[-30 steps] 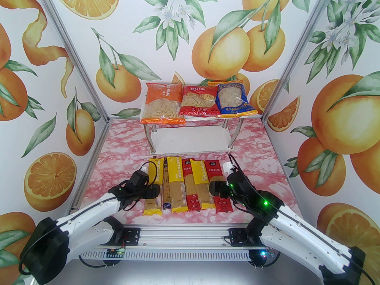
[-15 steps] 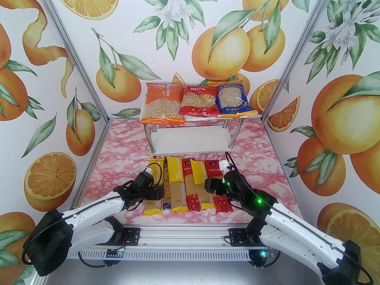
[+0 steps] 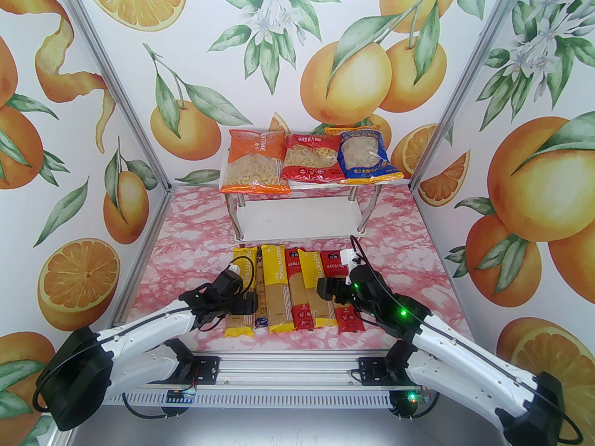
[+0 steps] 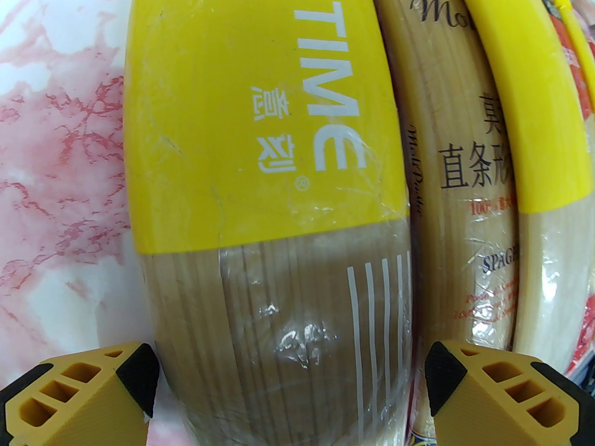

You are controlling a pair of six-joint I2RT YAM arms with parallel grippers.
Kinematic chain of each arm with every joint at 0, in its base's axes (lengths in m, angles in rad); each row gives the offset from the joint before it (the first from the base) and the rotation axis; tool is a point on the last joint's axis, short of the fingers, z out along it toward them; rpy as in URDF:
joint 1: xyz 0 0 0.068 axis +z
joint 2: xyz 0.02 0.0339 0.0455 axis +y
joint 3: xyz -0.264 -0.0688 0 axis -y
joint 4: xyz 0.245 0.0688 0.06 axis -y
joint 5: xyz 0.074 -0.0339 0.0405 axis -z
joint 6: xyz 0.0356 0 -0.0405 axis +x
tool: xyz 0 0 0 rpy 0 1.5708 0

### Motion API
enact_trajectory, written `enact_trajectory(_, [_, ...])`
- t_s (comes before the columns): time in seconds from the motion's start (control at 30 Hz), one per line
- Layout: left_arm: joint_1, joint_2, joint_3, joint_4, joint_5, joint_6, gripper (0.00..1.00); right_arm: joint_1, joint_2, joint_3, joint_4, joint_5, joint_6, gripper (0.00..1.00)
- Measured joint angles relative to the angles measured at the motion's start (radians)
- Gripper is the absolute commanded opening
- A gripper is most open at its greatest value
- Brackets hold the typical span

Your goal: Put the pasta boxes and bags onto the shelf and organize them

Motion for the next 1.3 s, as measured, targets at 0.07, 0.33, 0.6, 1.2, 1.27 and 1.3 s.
enact_trajectory(0.07, [-0.010,0.017,0.010,-0.007,-0.012,-0.002,1.00,0.000,-0.011,0.000,0.000,0.000,-0.002,0.78])
enact_trajectory(0.33, [-0.048,0.060,0.024,-0.023,-0.074,-0.013,0.89,0.000,-0.035,-0.001,-0.001,0.001,-0.008,0.79])
enact_trajectory(0.6, [-0.050,0.100,0.045,-0.056,-0.126,-0.015,0.64,0.000,-0.035,-0.009,-0.001,0.001,-0.008,0.79])
enact_trajectory(1.2, [-0.047,-0.084,0.063,-0.151,-0.041,-0.014,0.00,0.000,-0.077,-0.009,-0.023,0.008,-0.007,0.79])
enact_trajectory(1.27, [-0.042,-0.129,0.063,-0.203,-0.017,-0.006,0.00,0.000,-0.077,-0.009,-0.023,0.008,-0.007,0.80])
enact_trajectory(1.3, [-0.039,-0.151,0.063,-0.224,-0.004,-0.003,0.00,0.000,-0.077,-0.009,-0.023,0.010,-0.008,0.79])
